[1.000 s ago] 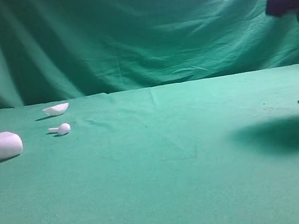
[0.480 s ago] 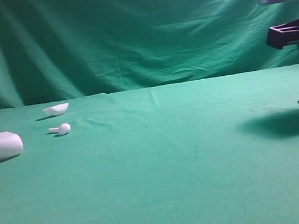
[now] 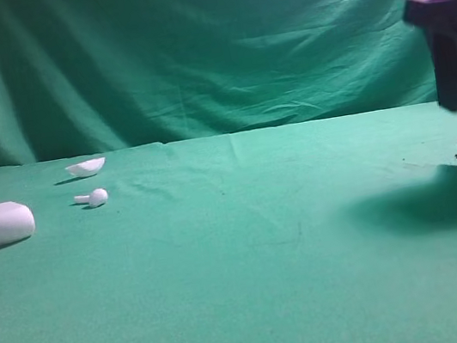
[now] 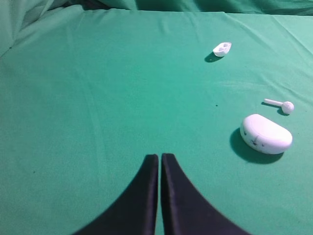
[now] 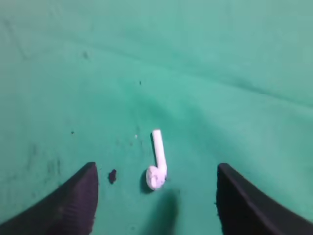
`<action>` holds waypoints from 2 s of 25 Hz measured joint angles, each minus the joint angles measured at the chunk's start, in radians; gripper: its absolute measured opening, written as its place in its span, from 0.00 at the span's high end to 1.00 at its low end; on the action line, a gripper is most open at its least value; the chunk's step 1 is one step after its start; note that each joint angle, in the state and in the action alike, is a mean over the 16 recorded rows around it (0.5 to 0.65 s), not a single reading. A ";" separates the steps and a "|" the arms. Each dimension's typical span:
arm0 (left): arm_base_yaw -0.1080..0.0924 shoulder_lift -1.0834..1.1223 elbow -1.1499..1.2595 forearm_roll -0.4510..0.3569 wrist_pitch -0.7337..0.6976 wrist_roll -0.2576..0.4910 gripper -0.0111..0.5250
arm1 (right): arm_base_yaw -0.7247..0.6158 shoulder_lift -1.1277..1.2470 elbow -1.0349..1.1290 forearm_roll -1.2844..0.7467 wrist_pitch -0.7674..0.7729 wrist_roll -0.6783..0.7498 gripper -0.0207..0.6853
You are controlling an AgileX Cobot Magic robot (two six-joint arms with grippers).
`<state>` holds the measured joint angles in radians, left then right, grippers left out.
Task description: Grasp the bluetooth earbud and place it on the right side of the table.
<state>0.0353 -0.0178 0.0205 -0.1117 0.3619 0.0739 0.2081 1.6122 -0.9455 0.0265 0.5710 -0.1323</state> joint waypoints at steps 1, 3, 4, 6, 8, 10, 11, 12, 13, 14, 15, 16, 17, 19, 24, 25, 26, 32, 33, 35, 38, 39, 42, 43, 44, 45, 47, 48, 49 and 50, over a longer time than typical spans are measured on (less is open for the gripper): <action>0.000 0.000 0.000 0.000 0.000 0.000 0.98 | 0.000 -0.023 -0.008 0.001 0.020 0.000 0.35; 0.000 0.000 0.000 0.000 0.000 0.000 0.98 | 0.000 -0.076 -0.023 0.003 0.061 0.000 0.35; 0.000 0.000 0.000 0.000 0.000 0.000 0.98 | 0.000 -0.105 -0.030 0.005 0.083 0.000 0.37; 0.000 0.000 0.000 0.000 0.000 0.000 0.98 | 0.000 -0.168 -0.042 0.011 0.126 -0.001 0.42; 0.000 0.000 0.000 0.000 0.000 0.000 0.98 | 0.000 -0.236 -0.050 0.018 0.172 0.000 0.49; 0.000 0.000 0.000 0.000 0.000 0.000 0.98 | 0.000 -0.306 -0.055 0.028 0.218 0.000 0.57; 0.000 0.000 0.000 0.000 0.000 0.000 0.98 | 0.000 -0.342 -0.056 0.033 0.242 0.000 0.62; 0.000 0.000 0.000 0.000 0.000 0.000 0.98 | 0.000 -0.379 -0.056 0.039 0.264 0.000 0.66; 0.000 0.000 0.000 0.000 0.000 0.000 0.98 | 0.000 -0.416 -0.055 0.046 0.285 0.000 0.70; 0.000 0.000 0.000 0.000 0.000 0.000 0.98 | 0.000 -0.453 -0.052 0.053 0.305 0.001 0.74; 0.000 0.000 0.000 0.000 0.000 0.000 0.98 | 0.000 -0.492 -0.048 0.061 0.324 0.001 0.78; 0.000 0.000 0.000 0.000 0.000 0.000 0.98 | 0.000 -0.530 -0.042 0.070 0.341 0.001 0.82; 0.000 0.000 0.000 0.000 0.000 0.000 0.98 | 0.000 -0.569 -0.033 0.079 0.357 0.001 0.86; 0.000 0.000 0.000 0.000 0.000 0.000 0.98 | 0.000 -0.650 -0.012 0.097 0.382 0.002 0.92; 0.000 0.000 0.000 0.000 0.000 0.000 0.98 | 0.000 -0.860 0.076 0.137 0.400 0.003 0.97; 0.000 0.000 0.000 0.000 0.000 0.000 0.98 | 0.000 -0.904 0.098 0.144 0.395 0.003 0.97; 0.000 0.000 0.000 0.000 0.000 0.000 0.98 | 0.000 -0.948 0.122 0.150 0.388 0.003 0.97; 0.000 0.000 0.000 0.000 0.000 0.000 0.98 | 0.000 -1.202 0.261 0.203 0.333 0.009 0.97; 0.000 0.000 0.000 0.000 0.000 0.000 0.98 | 0.000 -1.238 0.279 0.215 0.324 0.010 0.97; 0.000 0.000 0.000 0.000 0.000 0.000 0.98 | 0.000 -1.301 0.309 0.235 0.305 0.013 0.97; 0.000 0.000 0.000 0.000 0.000 0.000 0.98 | 0.000 -1.374 0.341 0.253 0.280 0.016 0.97; 0.000 0.000 0.000 0.000 0.000 0.000 0.98 | 0.000 -1.392 0.349 0.254 0.273 0.016 0.97; 0.000 0.000 0.000 0.000 0.000 0.000 0.98 | 0.000 -1.431 0.372 0.243 0.248 0.017 0.97; 0.000 0.000 0.000 0.000 0.000 0.000 0.98 | 0.000 -1.441 0.381 0.235 0.238 0.016 0.97; 0.000 0.000 0.000 0.000 0.000 0.000 0.98 | -0.001 -1.449 0.392 0.224 0.227 0.016 0.97; 0.000 0.000 0.000 0.000 0.000 0.000 0.98 | -0.002 -1.456 0.405 0.211 0.214 0.015 0.97; 0.000 0.000 0.000 0.000 0.000 0.000 0.98 | -0.008 -1.470 0.440 0.179 0.182 0.014 0.97; 0.000 0.000 0.000 0.000 0.000 0.000 0.98 | -0.013 -1.478 0.461 0.160 0.161 0.015 0.97; 0.000 0.000 0.000 0.000 0.000 0.000 0.98 | -0.018 -1.486 0.486 0.140 0.138 0.017 0.97; 0.000 0.000 0.000 0.000 0.000 0.000 0.98 | -0.024 -1.496 0.513 0.121 0.111 0.020 0.97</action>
<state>0.0353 -0.0178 0.0205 -0.1117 0.3619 0.0739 0.1837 0.1167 -0.4324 0.1472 0.6824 -0.1123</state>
